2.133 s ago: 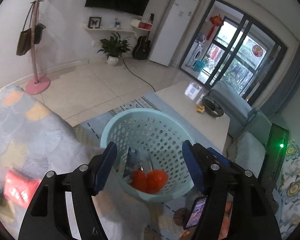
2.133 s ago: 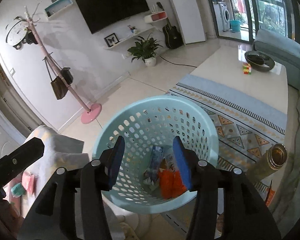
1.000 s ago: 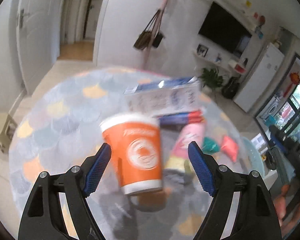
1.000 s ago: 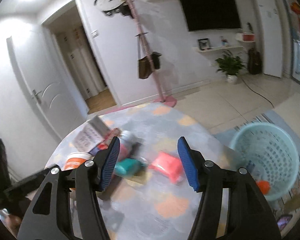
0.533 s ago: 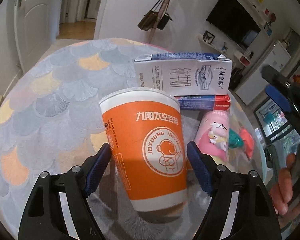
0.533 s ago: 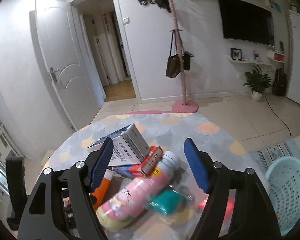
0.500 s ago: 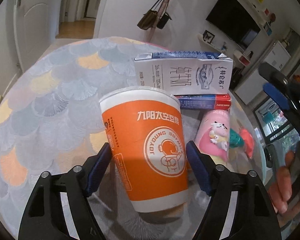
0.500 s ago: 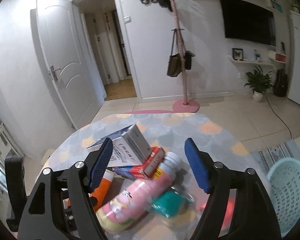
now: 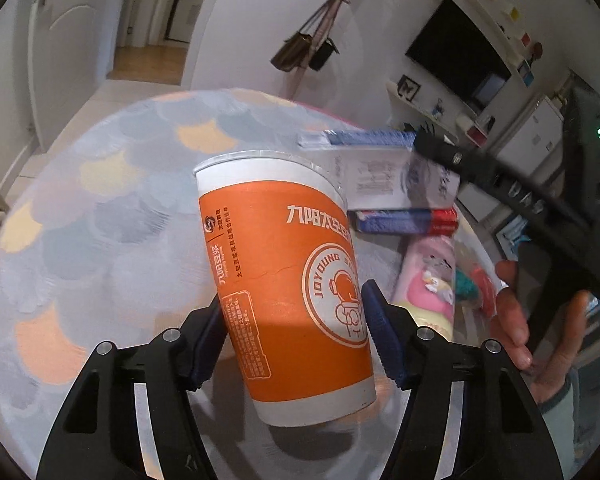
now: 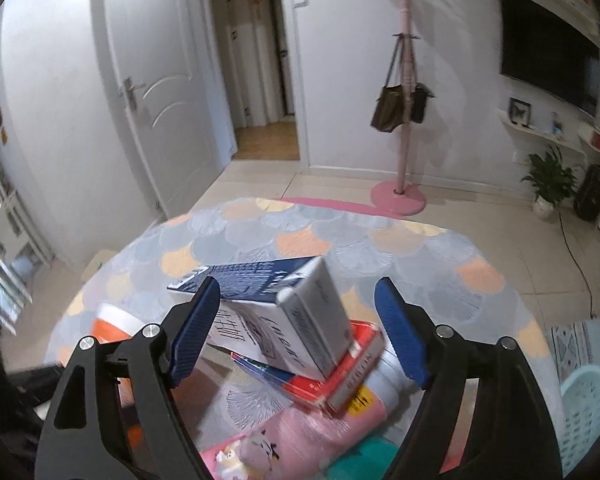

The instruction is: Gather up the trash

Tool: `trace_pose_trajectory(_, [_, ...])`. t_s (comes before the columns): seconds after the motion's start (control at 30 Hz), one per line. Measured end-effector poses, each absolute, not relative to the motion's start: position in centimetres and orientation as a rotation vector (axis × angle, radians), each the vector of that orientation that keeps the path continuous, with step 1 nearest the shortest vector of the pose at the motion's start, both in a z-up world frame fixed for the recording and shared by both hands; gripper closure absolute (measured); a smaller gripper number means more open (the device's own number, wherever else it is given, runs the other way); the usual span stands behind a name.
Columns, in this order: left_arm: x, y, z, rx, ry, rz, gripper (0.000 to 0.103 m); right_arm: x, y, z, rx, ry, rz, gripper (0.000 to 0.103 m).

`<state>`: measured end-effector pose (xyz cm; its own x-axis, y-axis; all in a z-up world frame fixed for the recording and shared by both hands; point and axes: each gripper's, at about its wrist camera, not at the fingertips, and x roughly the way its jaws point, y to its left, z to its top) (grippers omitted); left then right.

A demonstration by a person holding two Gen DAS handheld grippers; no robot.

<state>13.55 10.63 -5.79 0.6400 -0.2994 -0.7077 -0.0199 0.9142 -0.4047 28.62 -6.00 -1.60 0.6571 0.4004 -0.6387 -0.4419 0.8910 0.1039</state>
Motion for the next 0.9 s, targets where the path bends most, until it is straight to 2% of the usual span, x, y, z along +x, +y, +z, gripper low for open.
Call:
trace_pose_trajectory(0.17, [12.7,12.7,-5.2,-0.412,0.844,-0.131,0.041,28.9,-4.8,-2.7,-0.113,0.742,0.504,0.029])
trace_pose_trajectory(0.23, [12.4,13.2,-5.1,-0.419,0.84,-0.121,0.041,28.1,-4.6,-2.8,-0.125,0.728,0.518,0.041])
trace_pose_trajectory(0.27, [12.4,13.4,-5.0,-0.42,0.838,-0.114,0.041,27.7,-4.4,-2.8,-0.132,0.729,0.527,0.059])
trace_pose_trajectory(0.3, [12.7,13.6,-4.9,-0.422,0.836,-0.107,0.041,27.5,-4.3,-2.7,-0.137,0.729,0.533,0.062])
trace_pose_trajectory(0.47, [12.3,15.5,-4.1,-0.443,0.806,-0.067,0.041,24.5,-3.7,-1.4,-0.141,0.691,0.564,0.067])
trace_pose_trajectory(0.9, [9.2,17.7,-1.2,-0.448,0.729,-0.026,0.041,12.5,-4.1,-0.7,-0.063,0.643,0.482,0.068])
